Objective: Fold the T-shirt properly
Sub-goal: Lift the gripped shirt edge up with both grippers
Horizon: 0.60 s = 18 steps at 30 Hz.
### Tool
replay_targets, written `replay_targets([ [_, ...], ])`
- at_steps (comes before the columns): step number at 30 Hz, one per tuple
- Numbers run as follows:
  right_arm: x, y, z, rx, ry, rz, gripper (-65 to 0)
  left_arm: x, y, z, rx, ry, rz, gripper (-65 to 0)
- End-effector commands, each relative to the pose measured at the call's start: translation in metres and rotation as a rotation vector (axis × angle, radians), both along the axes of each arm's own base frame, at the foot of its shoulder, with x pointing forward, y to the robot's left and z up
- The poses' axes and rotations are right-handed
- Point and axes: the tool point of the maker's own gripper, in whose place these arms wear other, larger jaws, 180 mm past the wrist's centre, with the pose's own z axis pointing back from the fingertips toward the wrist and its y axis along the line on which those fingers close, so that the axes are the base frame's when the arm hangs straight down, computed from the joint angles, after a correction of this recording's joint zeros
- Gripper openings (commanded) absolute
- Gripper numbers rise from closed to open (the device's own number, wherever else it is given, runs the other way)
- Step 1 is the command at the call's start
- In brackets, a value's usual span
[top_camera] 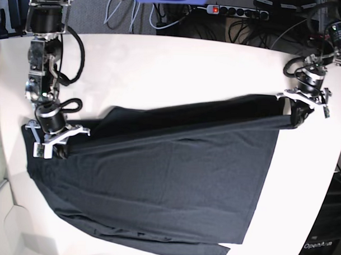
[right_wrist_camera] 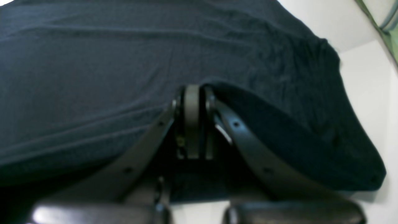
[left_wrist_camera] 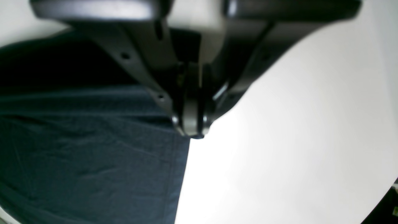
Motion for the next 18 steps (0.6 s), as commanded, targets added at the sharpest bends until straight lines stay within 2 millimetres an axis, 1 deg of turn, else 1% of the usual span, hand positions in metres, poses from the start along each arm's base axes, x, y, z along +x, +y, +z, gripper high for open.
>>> replay_targets([
  [1, 0.010, -0.005, 0.022, -0.014, -0.070, -0.001, -64.4, 0.009, 0.011, 0.017, 0.027, -0.053, 0.008, -65.0],
  [8, 0.009, -0.003, 0.020, -0.010, -0.066, 0.000, -64.4, 0.011, 0.011, 0.019, 0.027, -0.059, 0.009, -65.0],
  [14, 0.008, -0.003, 0.019, -0.009, -0.063, 0.000, -64.4, 0.028, 0.014, 0.036, 0.020, -0.114, 0.026, -65.0],
  [15, 0.008, -0.003, 0.019, -0.009, -0.063, 0.000, -64.4, 0.031, 0.012, 0.037, 0.008, -0.124, 0.032, -65.0],
  [17, 0.008, -0.003, 0.019, -0.009, -0.063, 0.000, -64.4, 0.038, 0.012, 0.037, -0.006, -0.109, 0.046, -65.0],
  [18, 0.008, -0.003, 0.019, -0.009, -0.063, 0.000, -64.4, 0.041, 0.018, 0.037, 0.012, -0.088, 0.069, -65.0],
])
